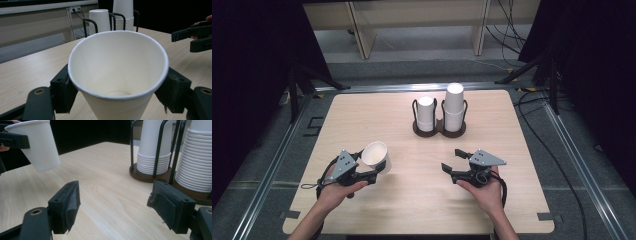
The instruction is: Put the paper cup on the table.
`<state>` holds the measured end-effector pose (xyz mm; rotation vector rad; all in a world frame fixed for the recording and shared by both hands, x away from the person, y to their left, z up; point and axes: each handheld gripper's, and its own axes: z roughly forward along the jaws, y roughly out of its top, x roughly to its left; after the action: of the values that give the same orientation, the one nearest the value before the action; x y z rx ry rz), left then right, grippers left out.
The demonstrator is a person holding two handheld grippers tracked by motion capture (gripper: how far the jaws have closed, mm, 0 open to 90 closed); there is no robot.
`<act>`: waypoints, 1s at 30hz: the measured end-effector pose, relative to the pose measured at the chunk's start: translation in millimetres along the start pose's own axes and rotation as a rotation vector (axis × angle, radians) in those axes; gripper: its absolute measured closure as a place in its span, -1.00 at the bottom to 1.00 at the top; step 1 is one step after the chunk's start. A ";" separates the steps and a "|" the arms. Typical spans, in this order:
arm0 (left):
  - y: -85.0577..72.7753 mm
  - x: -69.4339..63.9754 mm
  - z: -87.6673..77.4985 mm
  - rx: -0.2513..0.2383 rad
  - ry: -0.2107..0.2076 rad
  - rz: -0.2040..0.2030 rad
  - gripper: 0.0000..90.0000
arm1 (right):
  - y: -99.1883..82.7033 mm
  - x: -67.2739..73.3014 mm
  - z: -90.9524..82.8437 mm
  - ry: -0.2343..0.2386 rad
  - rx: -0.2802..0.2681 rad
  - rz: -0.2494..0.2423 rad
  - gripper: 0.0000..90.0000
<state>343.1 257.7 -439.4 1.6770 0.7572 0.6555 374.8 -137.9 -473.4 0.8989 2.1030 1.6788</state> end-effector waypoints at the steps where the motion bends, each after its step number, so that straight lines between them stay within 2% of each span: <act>1: -0.9 1.0 -1.6 0.000 0.005 -0.002 -0.42 | -0.2 0.0 0.4 0.005 -0.006 0.001 -0.47; 2: -2.5 2.5 -1.7 -0.022 0.007 -0.007 -0.42 | -0.4 -0.3 0.5 0.002 -0.009 -0.003 -0.47; 3: -2.7 3.6 -5.2 -0.001 0.021 -0.010 -0.42 | -0.4 -0.5 -0.5 -0.009 -0.005 -0.010 -0.47; 4: -4.7 5.2 -5.2 -0.028 0.024 -0.019 -0.42 | -0.8 -0.8 0.1 -0.005 -0.014 -0.011 -0.47; 5: -5.3 6.5 -6.5 -0.025 0.023 -0.018 -0.42 | -0.6 -2.2 -0.1 -0.013 -0.021 -0.033 -0.47; 6: -5.6 6.9 -10.0 -0.003 0.039 -0.020 -0.42 | -0.8 -2.3 -0.1 -0.013 -0.022 -0.031 -0.47; 8: -8.5 8.5 -10.5 -0.028 0.037 -0.026 -0.42 | -0.8 -2.2 -0.2 -0.014 -0.021 -0.029 -0.47; 11: -11.0 8.4 -16.6 -0.009 0.069 -0.035 -0.42 | -1.2 -1.0 -0.4 -0.011 -0.005 -0.009 -0.47; 12: -12.6 8.5 -17.4 -0.022 0.073 -0.040 -0.42 | -1.4 0.1 -0.6 -0.010 -0.004 0.006 -0.47; 13: -14.1 8.2 -18.7 -0.029 0.078 -0.047 -0.42 | -1.6 -0.2 -0.2 -0.001 -0.011 0.006 -0.47; 14: -15.0 8.1 -21.6 -0.010 0.087 -0.045 -0.42 | -1.5 -0.6 -0.9 -0.010 -0.012 -0.002 -0.47; 15: -16.7 8.0 -23.3 -0.013 0.095 -0.048 -0.42 | -1.3 -1.5 -1.2 -0.017 -0.014 -0.015 -0.47; 16: -18.4 8.0 -24.6 -0.014 0.098 -0.054 -0.42 | -1.5 -1.0 -0.9 -0.011 -0.015 0.002 -0.47; 18: -21.5 9.3 -27.8 -0.015 0.112 -0.047 -0.42 | -1.3 -1.0 -1.3 -0.017 -0.019 0.001 -0.47; 19: -23.1 10.4 -28.7 -0.024 0.115 -0.046 -0.42 | -1.3 -1.3 -0.8 -0.003 -0.024 0.002 -0.47; 20: -23.4 11.0 -32.4 -0.006 0.134 -0.050 -0.42 | -1.0 -1.8 -0.9 -0.005 -0.025 -0.007 -0.46; 21: -24.8 13.0 -32.4 -0.030 0.137 -0.052 -0.42 | -0.4 -1.7 -2.0 -0.022 -0.015 -0.018 -0.46; 22: -24.6 14.0 -36.3 -0.006 0.154 -0.051 -0.42 | -1.1 -0.6 -0.6 -0.008 -0.029 0.006 -0.46; 23: -25.6 15.9 -37.0 -0.022 0.161 -0.052 -0.42 | -0.9 -1.7 -1.0 -0.022 -0.035 -0.016 -0.46; 26: -26.3 19.5 -43.5 -0.009 0.195 -0.047 -0.42 | -0.7 -1.1 -0.8 -0.006 -0.031 0.002 -0.46; 27: -27.4 20.4 -43.9 -0.024 0.202 -0.052 -0.42 | -0.3 -1.2 -1.5 -0.012 -0.027 -0.004 -0.46; 30: -28.6 22.9 -50.4 -0.001 0.232 -0.049 -0.42 | 0.3 -1.3 -2.1 -0.016 -0.026 -0.005 -0.46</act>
<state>315.5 311.1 -455.5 1.5931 0.9595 0.8245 374.6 -140.3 -472.7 0.8955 2.0672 1.6867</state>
